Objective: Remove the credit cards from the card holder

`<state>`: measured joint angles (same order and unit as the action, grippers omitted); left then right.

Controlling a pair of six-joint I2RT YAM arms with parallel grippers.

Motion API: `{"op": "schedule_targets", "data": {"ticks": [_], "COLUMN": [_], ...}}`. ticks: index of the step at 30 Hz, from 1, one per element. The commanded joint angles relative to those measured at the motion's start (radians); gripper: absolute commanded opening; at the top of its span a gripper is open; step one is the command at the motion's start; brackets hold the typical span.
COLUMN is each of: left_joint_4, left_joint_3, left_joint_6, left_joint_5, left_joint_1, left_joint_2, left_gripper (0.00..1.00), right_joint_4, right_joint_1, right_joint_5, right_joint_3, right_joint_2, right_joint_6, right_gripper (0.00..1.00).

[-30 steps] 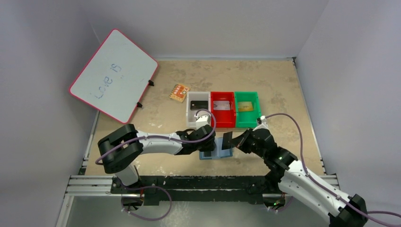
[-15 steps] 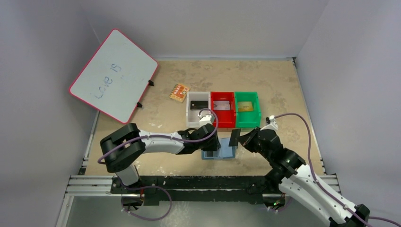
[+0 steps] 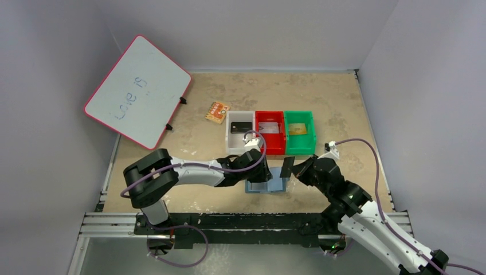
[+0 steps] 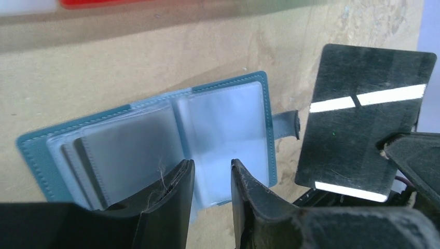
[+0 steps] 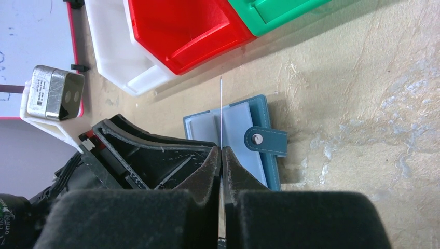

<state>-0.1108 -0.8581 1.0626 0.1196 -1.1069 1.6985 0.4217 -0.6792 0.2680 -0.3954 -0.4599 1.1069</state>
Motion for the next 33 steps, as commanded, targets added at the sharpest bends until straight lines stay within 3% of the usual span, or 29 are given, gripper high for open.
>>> {"op": "schedule_targets", "data": {"ticks": [1, 6, 11, 21, 33], "left_joint_4": [0.076, 0.254, 0.361, 0.447, 0.620], "left_joint_3": [-0.040, -0.048, -0.036, 0.024, -0.004], "left_joint_6": [-0.025, -0.052, -0.062, -0.114, -0.177], "left_joint_5": [0.117, 0.296, 0.409, 0.357, 0.432], "left_joint_1": [-0.004, -0.004, 0.012, 0.200, 0.300], "left_joint_2": [-0.075, -0.189, -0.299, -0.461, -0.548], "left_gripper": [0.32, 0.35, 0.45, 0.50, 0.56], "right_joint_4": [-0.008, -0.069, -0.125, -0.271, -0.519], "right_joint_1": [0.003, 0.003, 0.003, 0.003, 0.003], "right_joint_5": [0.022, -0.008, -0.029, -0.087, -0.221], "right_joint_3": [-0.035, -0.038, -0.025, 0.020, 0.117], "right_joint_2": [0.004, 0.005, 0.010, 0.029, 0.014], "right_joint_6": [0.012, -0.054, -0.093, -0.200, -0.295], "right_gripper": [0.00, 0.00, 0.00, 0.00, 0.00]}}
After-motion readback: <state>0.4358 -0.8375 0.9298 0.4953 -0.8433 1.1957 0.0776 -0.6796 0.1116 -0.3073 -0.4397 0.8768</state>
